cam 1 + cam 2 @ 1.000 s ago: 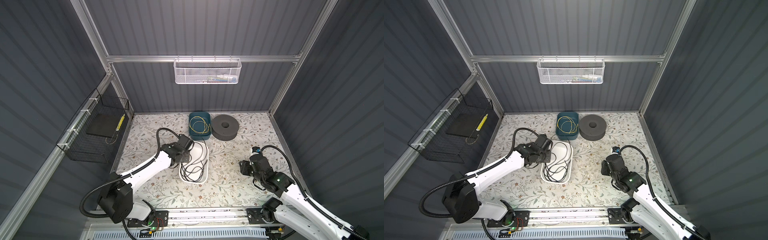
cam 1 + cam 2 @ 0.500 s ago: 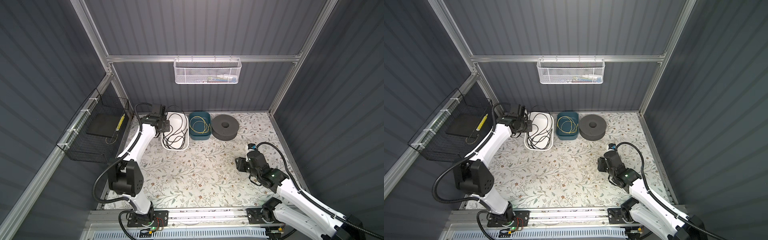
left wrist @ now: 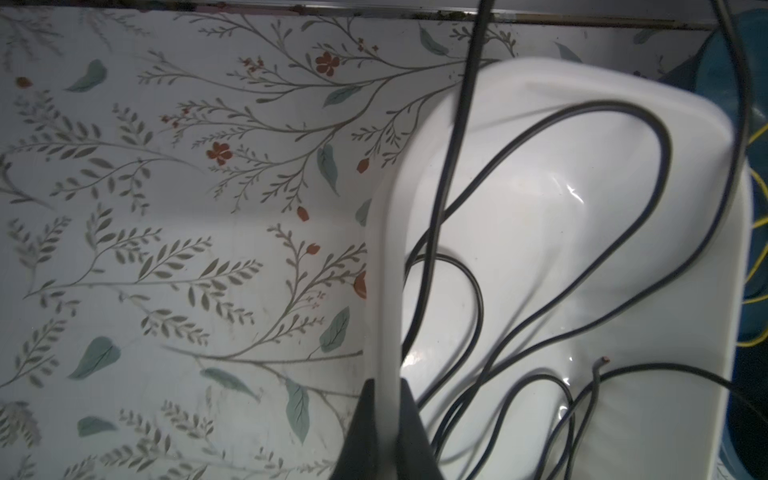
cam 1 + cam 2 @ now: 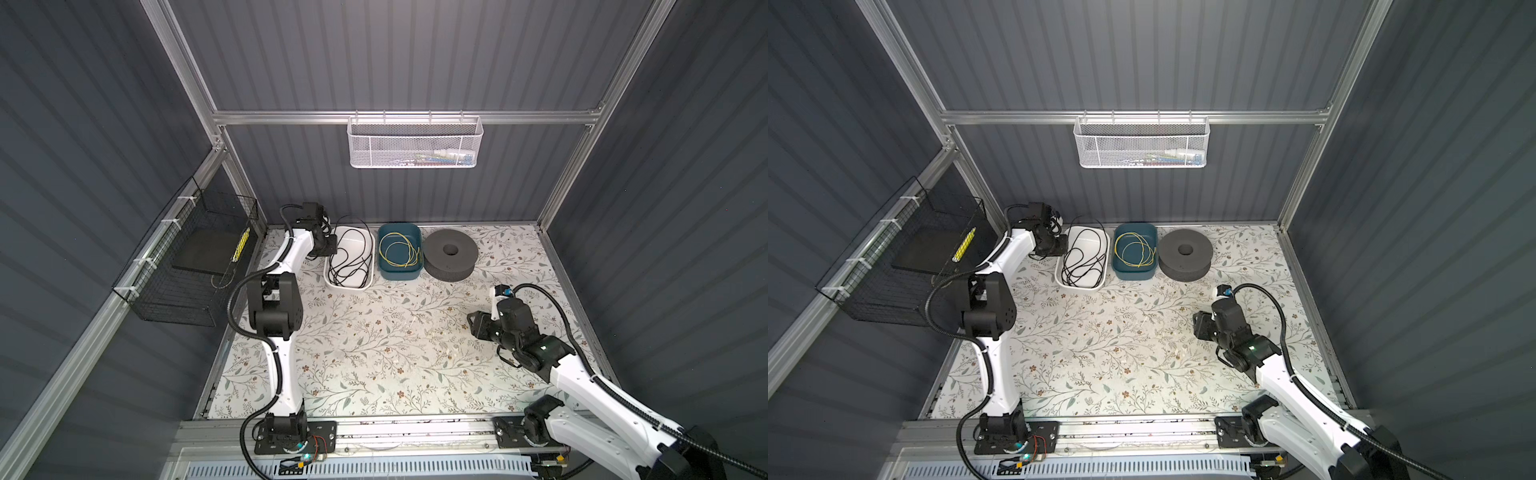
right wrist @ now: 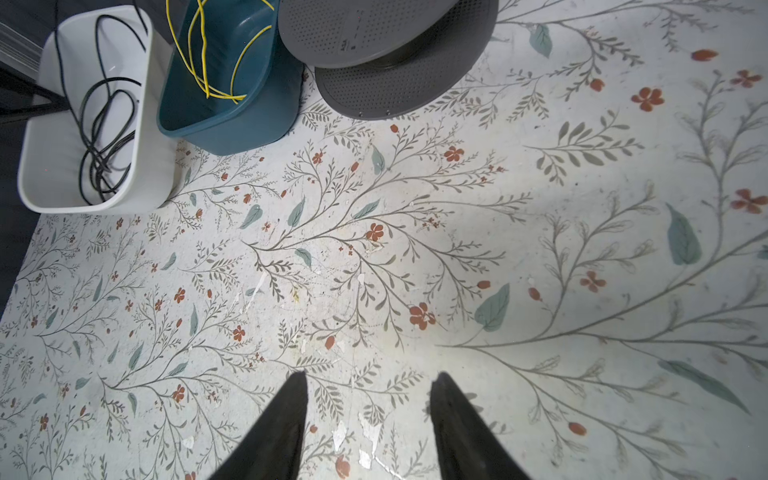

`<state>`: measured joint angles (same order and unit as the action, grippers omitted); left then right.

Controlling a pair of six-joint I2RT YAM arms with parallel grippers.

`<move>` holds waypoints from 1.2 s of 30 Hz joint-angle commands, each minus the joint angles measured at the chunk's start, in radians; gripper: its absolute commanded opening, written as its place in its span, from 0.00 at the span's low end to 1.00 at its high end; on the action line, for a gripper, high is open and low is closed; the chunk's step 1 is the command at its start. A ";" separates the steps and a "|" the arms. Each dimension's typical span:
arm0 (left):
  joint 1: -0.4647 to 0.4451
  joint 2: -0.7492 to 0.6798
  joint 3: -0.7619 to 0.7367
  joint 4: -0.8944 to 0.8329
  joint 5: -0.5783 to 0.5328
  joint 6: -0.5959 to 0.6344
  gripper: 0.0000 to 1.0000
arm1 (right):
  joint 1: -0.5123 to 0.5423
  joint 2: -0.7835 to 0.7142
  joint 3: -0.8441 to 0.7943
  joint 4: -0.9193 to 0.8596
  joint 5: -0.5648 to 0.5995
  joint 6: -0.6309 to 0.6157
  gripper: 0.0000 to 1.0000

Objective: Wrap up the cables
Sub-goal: 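Slide the white tub with the left gripper farther away, beside the teal tub, then open and lift the left gripper while the right gripper approaches the gray spool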

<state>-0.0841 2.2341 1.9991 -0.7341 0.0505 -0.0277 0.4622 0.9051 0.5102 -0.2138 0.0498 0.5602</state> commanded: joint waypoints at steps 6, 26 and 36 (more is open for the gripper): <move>0.010 0.177 0.248 -0.083 0.048 0.032 0.00 | -0.011 0.021 0.001 0.022 -0.034 -0.010 0.51; 0.027 0.287 0.328 0.044 0.094 -0.180 0.02 | -0.013 0.107 0.041 0.028 -0.056 -0.008 0.51; 0.026 0.327 0.376 -0.015 0.136 -0.087 0.15 | -0.013 0.089 0.037 0.010 -0.050 -0.002 0.52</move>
<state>-0.0635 2.5587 2.3619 -0.7322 0.1547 -0.1543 0.4511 1.0065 0.5243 -0.1883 0.0021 0.5594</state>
